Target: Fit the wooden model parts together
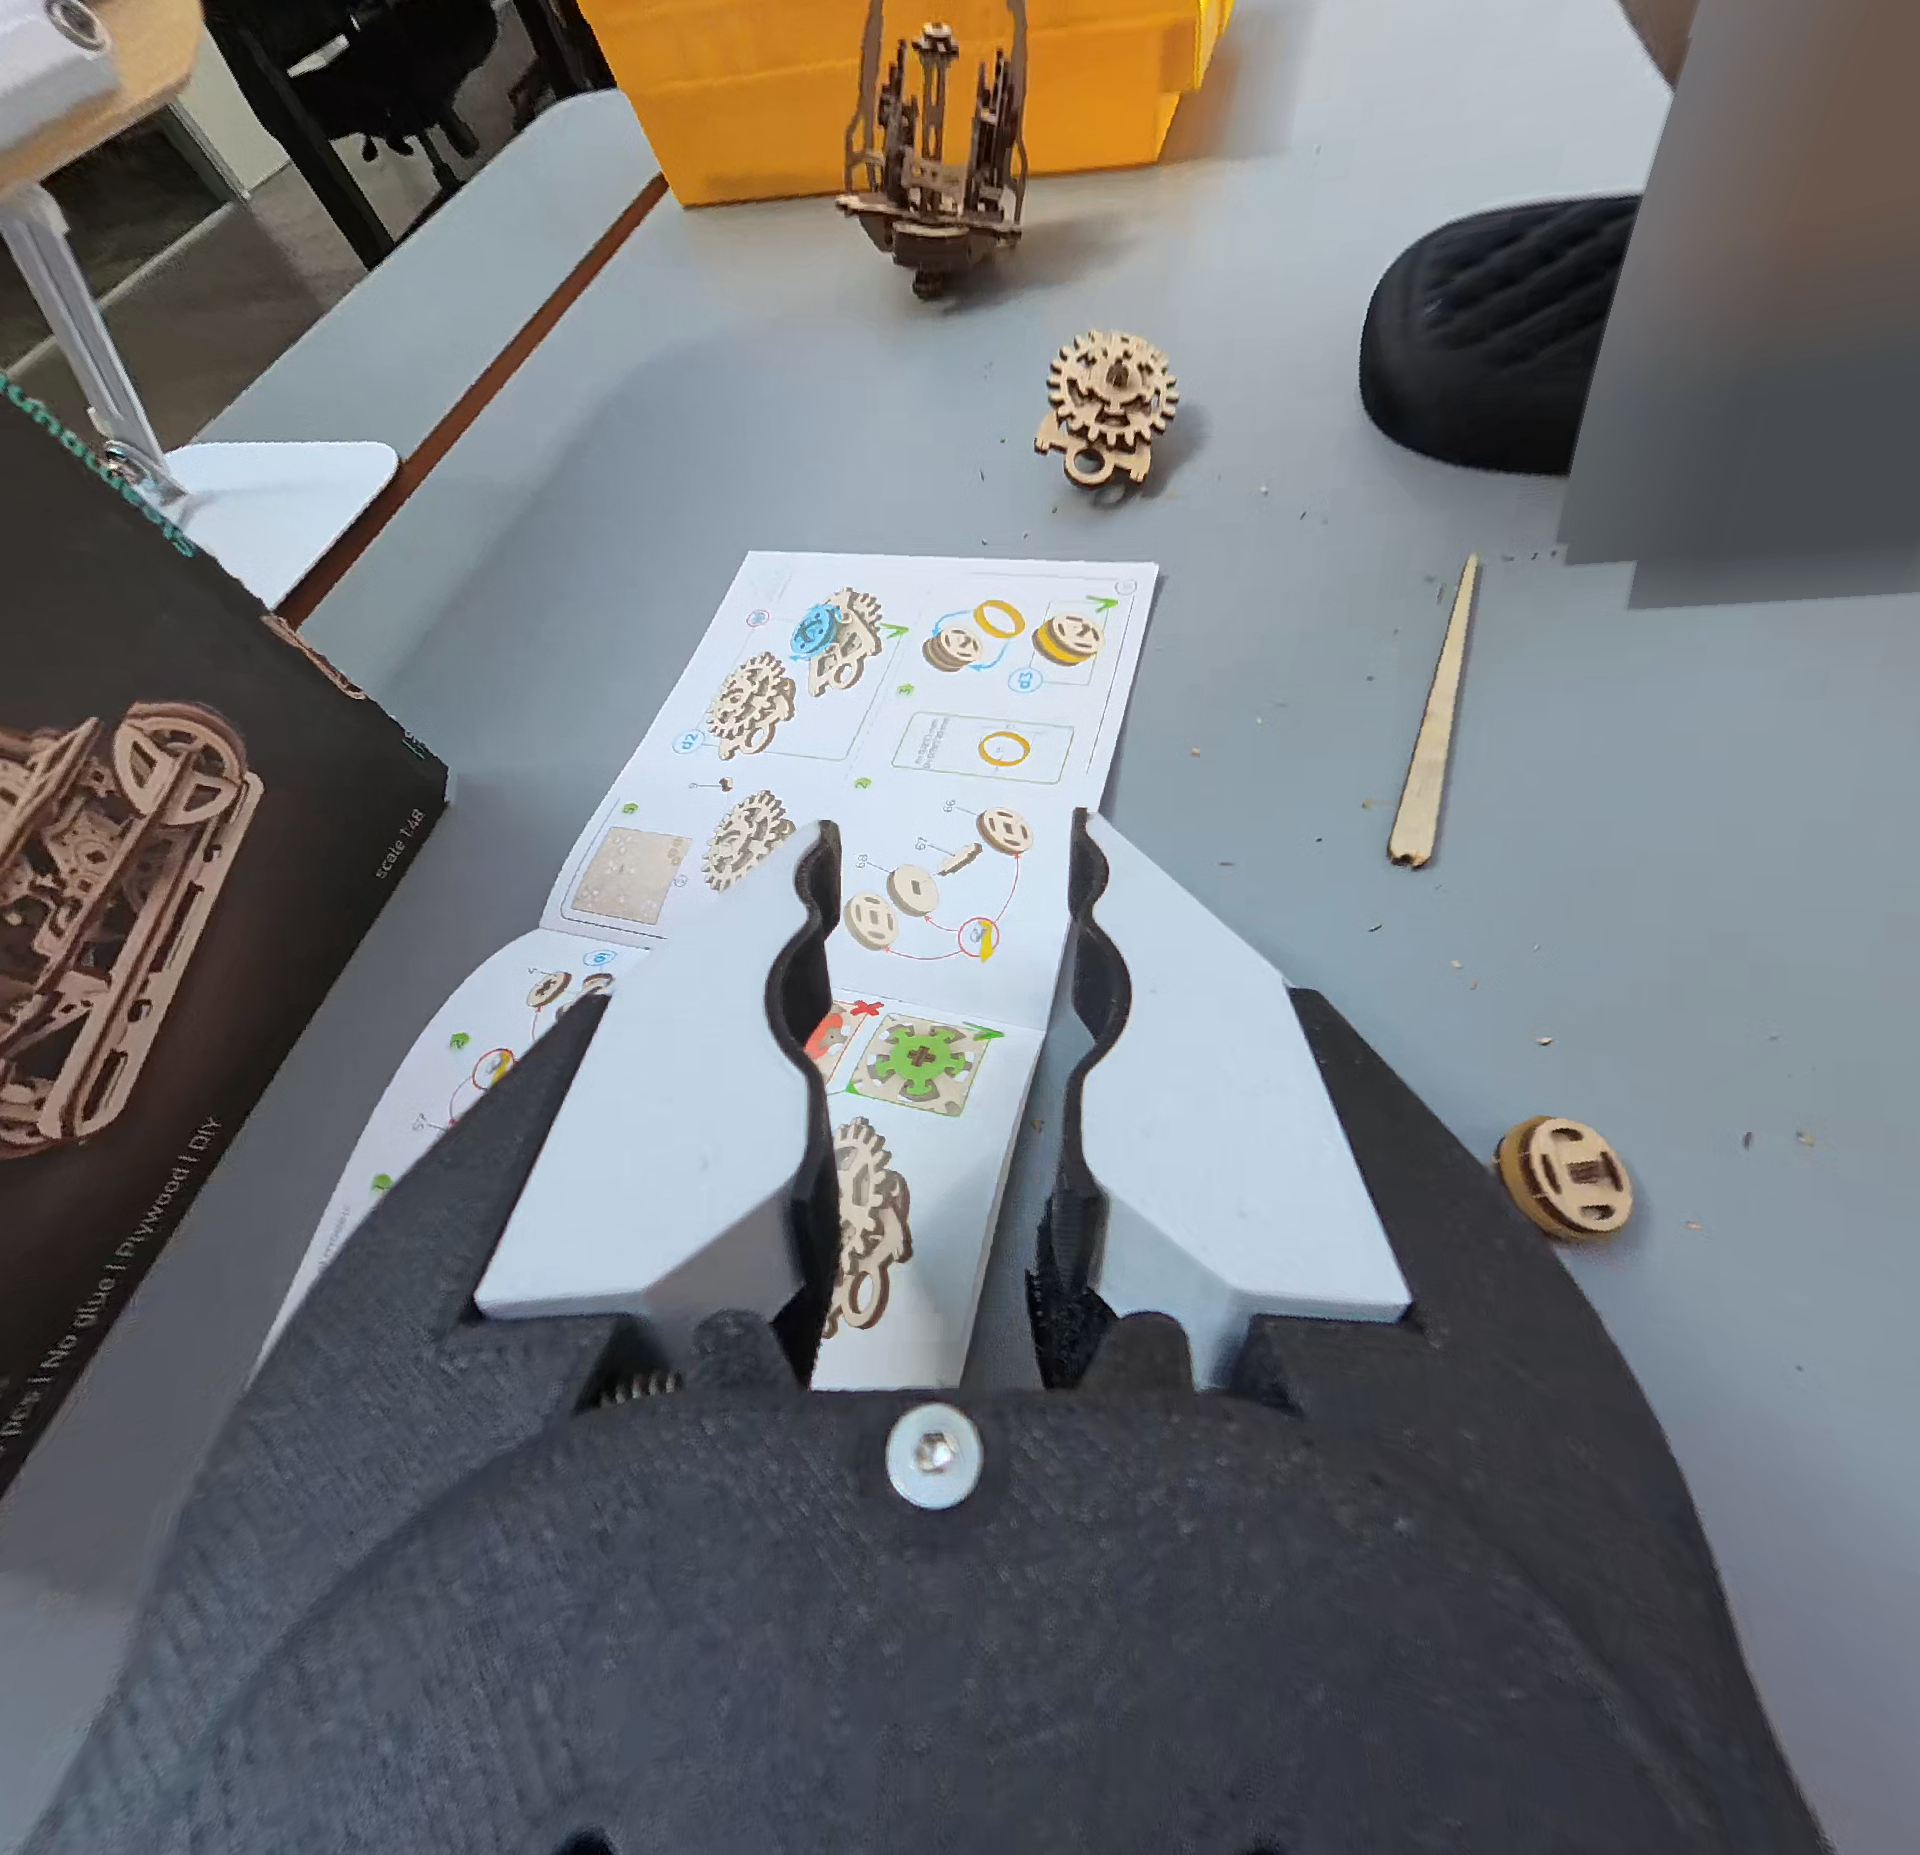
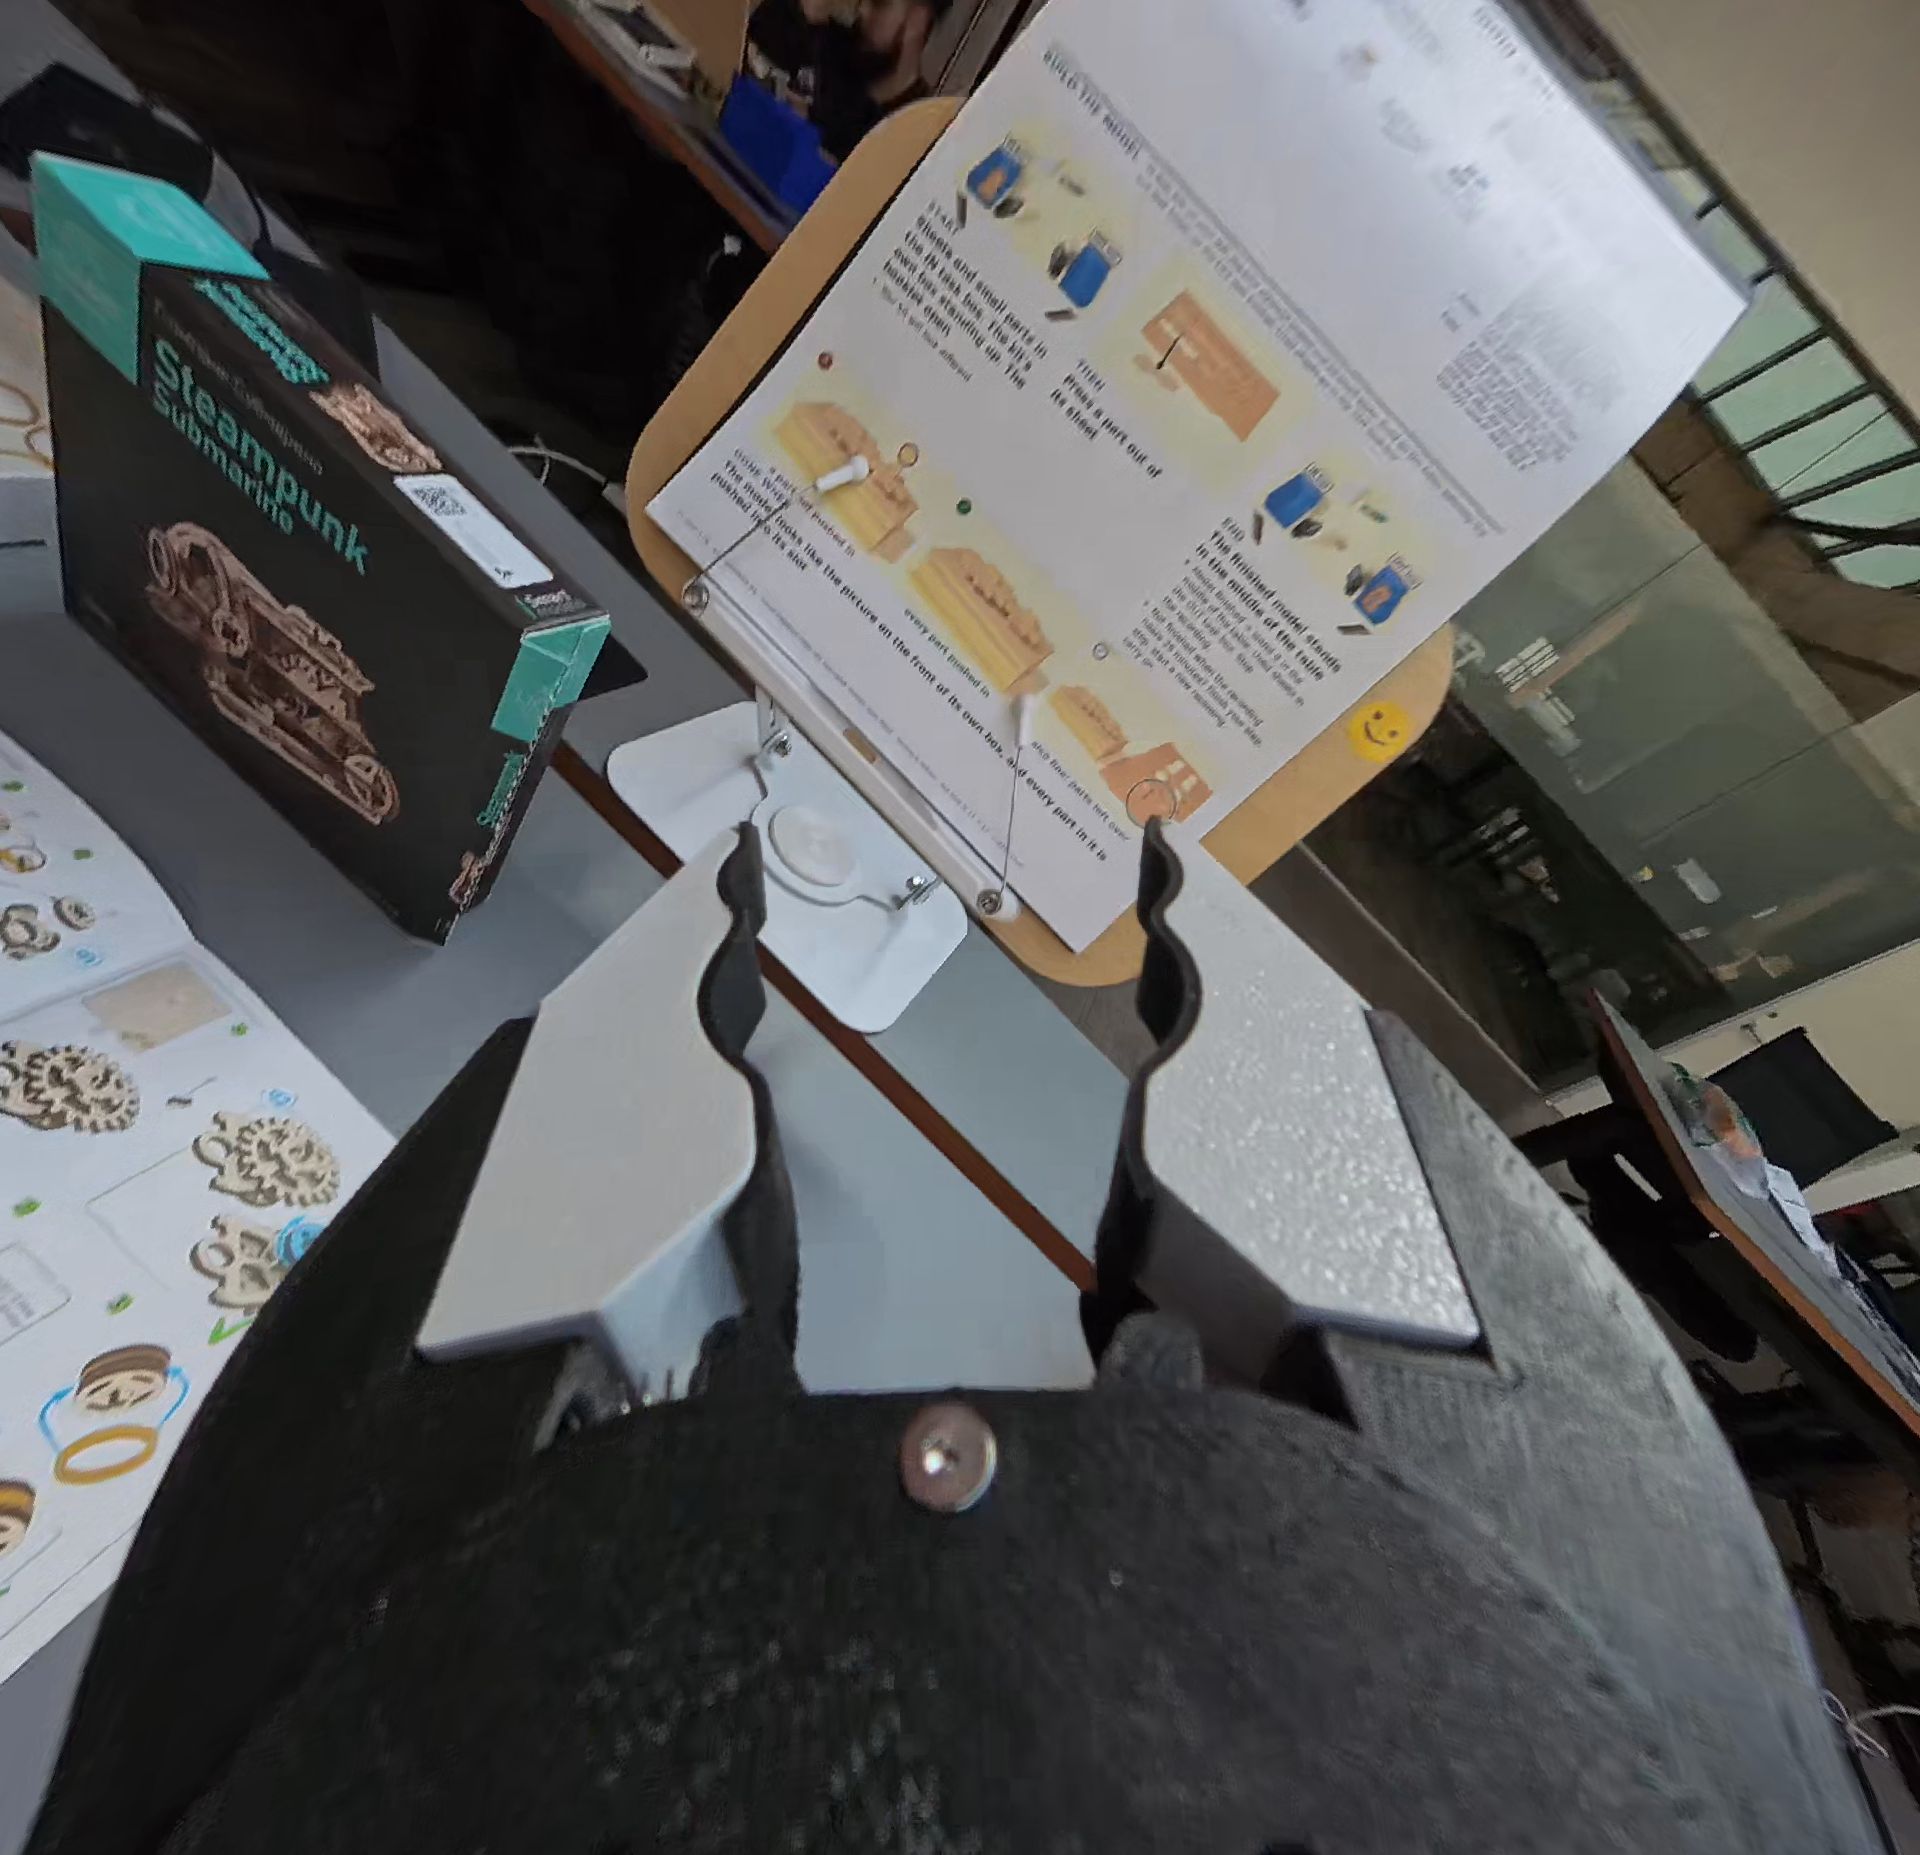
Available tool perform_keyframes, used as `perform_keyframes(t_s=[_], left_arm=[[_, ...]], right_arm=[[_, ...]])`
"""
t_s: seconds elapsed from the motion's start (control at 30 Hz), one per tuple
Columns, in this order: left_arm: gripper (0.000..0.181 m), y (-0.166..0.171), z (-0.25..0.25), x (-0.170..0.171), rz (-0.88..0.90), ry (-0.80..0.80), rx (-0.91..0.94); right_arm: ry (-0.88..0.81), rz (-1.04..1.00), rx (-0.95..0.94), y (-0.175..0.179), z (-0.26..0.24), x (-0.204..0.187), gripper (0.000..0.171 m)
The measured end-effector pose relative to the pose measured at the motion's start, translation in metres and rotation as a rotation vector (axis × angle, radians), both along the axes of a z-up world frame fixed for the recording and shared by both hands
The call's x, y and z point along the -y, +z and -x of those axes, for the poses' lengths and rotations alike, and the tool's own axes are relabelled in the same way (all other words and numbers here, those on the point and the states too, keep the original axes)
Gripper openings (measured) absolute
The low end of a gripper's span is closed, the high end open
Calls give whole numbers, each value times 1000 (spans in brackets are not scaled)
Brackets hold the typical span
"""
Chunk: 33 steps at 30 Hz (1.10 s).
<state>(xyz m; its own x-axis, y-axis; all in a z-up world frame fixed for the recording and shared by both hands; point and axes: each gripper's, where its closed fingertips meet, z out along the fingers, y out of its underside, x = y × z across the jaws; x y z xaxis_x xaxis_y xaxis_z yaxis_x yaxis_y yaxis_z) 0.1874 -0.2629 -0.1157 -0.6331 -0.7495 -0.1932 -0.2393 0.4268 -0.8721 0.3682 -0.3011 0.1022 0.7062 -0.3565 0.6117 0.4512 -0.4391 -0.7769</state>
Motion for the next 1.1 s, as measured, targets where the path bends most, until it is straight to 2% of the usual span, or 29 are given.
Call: perform_keyframes(t_s=[0.1,0.2,0.37,0.63,0.7,0.8,1.1], left_arm=[[44,16,6,-8,93,45,60],[46,23,7,-13,84,69,92],[48,15,9,-7,21,43,70],[41,-1,16,-4,-114,3,30],[31,-2,20,1,-103,-26,15],[33,0,21,1,-76,-23,12],[38,-22,9,2,-211,8,-44]], right_arm=[[-15,-187,72,34,1,13,80],[-18,-292,105,54,4,24,80],[-8,-392,153,74,12,42,77],[-10,-345,94,63,0,43,80],[-8,-327,90,59,0,39,82],[0,-290,102,53,2,33,84],[29,-220,58,35,-2,20,81]])
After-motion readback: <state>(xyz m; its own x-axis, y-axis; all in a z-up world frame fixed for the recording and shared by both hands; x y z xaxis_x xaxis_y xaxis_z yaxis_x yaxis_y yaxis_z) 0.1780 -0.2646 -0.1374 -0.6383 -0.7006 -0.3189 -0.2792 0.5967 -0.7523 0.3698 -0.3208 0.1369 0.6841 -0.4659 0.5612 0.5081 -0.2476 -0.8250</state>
